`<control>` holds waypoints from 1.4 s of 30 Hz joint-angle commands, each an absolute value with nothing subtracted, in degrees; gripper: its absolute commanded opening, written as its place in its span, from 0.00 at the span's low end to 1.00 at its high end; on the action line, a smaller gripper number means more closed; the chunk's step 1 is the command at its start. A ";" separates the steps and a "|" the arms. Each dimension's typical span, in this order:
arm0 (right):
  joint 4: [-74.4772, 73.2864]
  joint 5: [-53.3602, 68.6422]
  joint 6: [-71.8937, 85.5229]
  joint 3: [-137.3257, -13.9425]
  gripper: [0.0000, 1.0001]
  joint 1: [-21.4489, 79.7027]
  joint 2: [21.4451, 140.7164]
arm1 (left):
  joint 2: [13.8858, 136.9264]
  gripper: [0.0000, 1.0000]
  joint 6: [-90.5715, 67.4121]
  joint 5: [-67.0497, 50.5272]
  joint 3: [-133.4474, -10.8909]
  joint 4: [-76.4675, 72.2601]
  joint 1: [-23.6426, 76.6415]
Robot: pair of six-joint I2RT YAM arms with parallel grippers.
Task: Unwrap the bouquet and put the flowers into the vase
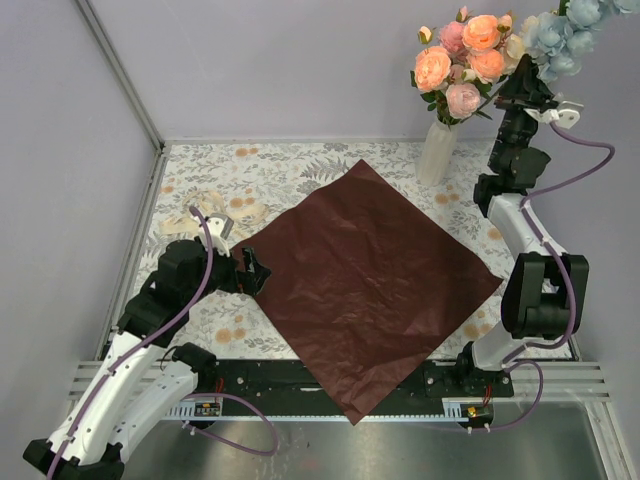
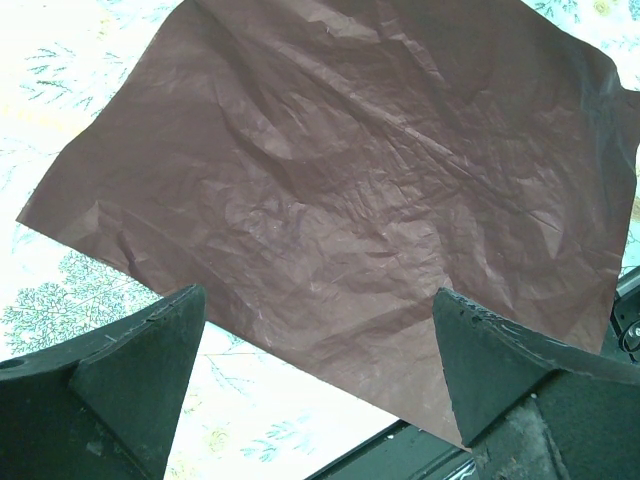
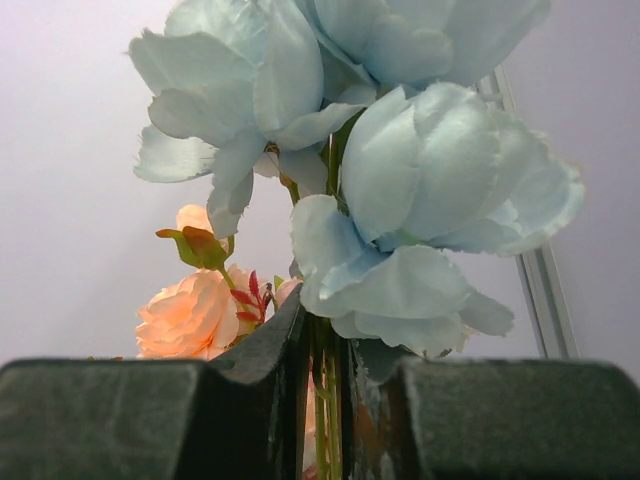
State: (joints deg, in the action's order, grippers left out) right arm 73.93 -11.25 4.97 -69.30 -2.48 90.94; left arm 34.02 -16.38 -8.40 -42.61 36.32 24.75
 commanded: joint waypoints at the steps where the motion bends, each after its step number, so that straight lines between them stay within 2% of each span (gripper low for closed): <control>1: 80.95 -9.06 6.94 -74.35 0.00 -3.08 93.77 | 34.72 0.99 -16.35 -8.44 -42.80 33.49 24.96; 8: 81.30 -8.79 9.40 -76.56 0.00 -3.60 98.35 | 36.03 0.99 -16.26 -8.96 -42.80 33.49 24.96; 24: 77.61 -1.76 9.23 -67.50 0.00 -3.60 103.80 | 36.04 0.99 -16.00 -9.05 -43.07 33.57 24.96; 42: 66.10 1.41 9.67 -65.92 0.00 -3.52 109.60 | 35.86 0.99 -16.08 -8.70 -42.98 33.57 24.87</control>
State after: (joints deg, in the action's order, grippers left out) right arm 72.49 0.16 10.37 -67.35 -3.38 107.90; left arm 36.42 -16.36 -8.43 -42.61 36.32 24.75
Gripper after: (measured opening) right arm 0.196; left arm 0.988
